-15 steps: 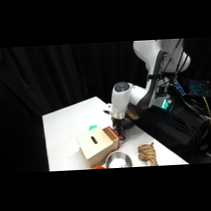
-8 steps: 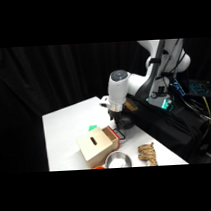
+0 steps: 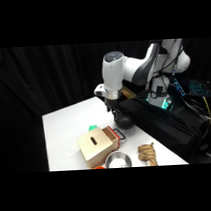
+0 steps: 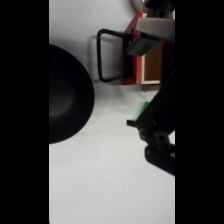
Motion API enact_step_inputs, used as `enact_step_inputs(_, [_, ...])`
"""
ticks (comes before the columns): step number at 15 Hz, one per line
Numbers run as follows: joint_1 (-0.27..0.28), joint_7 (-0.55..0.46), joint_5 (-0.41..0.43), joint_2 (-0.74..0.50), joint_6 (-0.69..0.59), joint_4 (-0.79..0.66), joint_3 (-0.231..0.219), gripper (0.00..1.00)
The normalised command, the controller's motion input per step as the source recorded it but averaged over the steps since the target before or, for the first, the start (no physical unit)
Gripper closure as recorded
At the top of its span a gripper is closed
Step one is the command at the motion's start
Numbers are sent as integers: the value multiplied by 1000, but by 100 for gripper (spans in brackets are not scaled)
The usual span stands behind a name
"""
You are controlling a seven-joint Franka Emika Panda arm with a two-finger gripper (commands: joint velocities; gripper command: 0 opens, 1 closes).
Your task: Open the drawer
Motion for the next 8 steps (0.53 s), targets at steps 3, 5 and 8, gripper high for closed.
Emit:
enact_step_inputs(3, [-245, -379, 226, -291, -381, 128, 225, 0])
enact_step_inputs(5, [-185, -324, 214, -232, -341, 147, 186, 0])
enact_step_inputs(8, [-147, -303, 197, -174, -320, 174, 155, 0])
